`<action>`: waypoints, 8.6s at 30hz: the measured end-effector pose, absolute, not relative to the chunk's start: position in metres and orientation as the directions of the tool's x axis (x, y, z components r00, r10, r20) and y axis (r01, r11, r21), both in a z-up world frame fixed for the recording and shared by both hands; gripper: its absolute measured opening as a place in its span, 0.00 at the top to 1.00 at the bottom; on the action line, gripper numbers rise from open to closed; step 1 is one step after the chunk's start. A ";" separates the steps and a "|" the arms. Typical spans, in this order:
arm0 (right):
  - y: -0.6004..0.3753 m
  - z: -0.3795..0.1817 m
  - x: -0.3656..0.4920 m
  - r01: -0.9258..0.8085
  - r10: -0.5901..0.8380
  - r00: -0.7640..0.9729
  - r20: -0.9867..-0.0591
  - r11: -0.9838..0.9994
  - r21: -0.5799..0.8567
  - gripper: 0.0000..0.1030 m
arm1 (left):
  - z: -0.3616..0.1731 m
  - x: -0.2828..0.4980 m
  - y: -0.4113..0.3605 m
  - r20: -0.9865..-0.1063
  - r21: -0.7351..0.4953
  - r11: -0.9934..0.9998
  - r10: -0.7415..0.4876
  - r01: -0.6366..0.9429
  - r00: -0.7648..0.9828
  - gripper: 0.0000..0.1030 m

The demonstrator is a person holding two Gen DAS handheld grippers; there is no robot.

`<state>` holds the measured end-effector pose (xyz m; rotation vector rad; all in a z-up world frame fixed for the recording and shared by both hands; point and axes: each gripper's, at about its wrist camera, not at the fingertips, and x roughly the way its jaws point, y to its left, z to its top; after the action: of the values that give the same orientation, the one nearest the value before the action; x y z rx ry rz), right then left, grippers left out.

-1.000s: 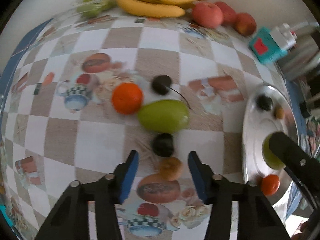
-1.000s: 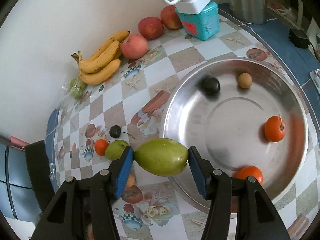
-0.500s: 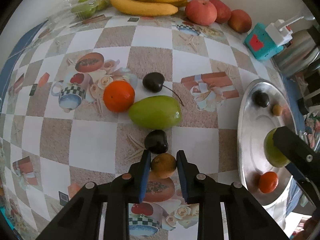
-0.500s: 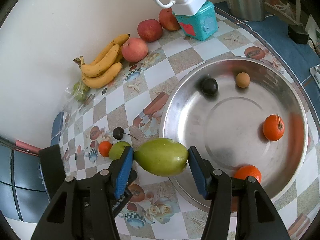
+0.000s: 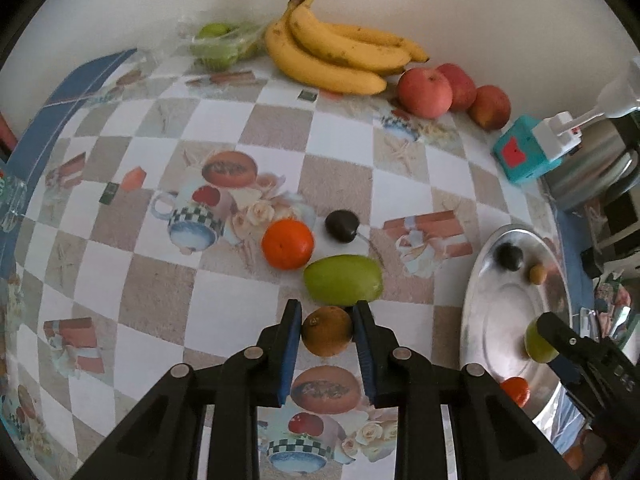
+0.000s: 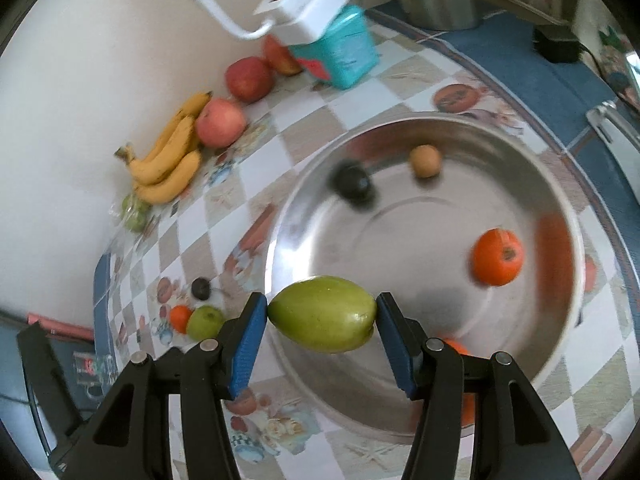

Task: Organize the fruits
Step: 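Carry the pear in the right tool while the left tool carries the kiwi over the plate, then open the left tool to drop the kiwi while the right tool drops the pear into the plate, then withdraw both open tools from the steel plate, then move the open right tool to a black plum on the table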

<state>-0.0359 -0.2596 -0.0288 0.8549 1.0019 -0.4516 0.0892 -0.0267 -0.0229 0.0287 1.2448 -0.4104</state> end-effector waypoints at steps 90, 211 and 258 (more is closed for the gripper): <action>-0.317 -0.059 -0.028 0.768 -0.005 0.379 -0.925 0.559 0.312 0.43 | -0.054 0.052 -0.196 -0.927 -0.114 0.746 -0.316 0.656 0.199 0.55; -0.151 -0.020 0.040 0.339 0.019 0.558 -0.829 0.907 0.249 0.26 | -0.033 0.150 0.019 -0.908 0.042 0.990 -0.018 0.133 0.418 0.00; -0.099 -0.086 0.068 0.218 -0.019 0.339 -0.941 0.974 0.058 0.36 | -0.077 0.174 0.049 -0.961 -0.053 0.997 -0.068 0.063 0.267 0.00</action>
<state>0.0680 -0.0990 -0.0859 0.1855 1.2175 -0.1554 0.1741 0.0489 -0.0767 -0.0041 1.2978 -0.0886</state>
